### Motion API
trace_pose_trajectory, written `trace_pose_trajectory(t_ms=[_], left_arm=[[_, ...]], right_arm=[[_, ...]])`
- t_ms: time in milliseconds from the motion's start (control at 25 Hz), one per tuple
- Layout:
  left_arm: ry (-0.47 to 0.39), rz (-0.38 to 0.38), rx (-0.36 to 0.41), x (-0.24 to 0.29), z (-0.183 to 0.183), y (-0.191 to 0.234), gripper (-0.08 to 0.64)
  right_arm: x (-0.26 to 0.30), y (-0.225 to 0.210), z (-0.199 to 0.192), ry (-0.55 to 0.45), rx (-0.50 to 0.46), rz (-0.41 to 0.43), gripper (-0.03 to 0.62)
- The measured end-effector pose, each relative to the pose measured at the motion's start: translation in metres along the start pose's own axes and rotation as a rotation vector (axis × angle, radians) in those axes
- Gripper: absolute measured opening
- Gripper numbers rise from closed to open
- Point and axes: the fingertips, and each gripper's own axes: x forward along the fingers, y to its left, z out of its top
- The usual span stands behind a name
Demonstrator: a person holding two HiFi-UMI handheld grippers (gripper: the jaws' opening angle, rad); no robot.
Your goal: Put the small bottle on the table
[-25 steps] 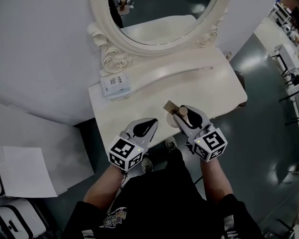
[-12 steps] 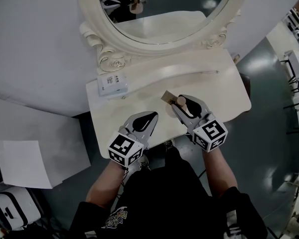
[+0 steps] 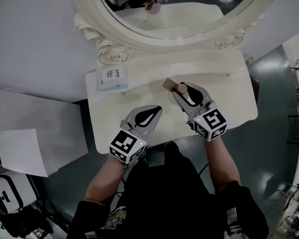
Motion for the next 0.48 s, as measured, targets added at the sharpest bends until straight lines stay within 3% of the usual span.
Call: trace_pose_trajectory(t_ms=[480], left_arm=[[-0.006, 0.031, -0.034, 0.04, 0.001, 0.017, 0.0]], right_arm=[[0.049, -0.062, -0.015, 0.042, -0.014, 0.041, 0.166]])
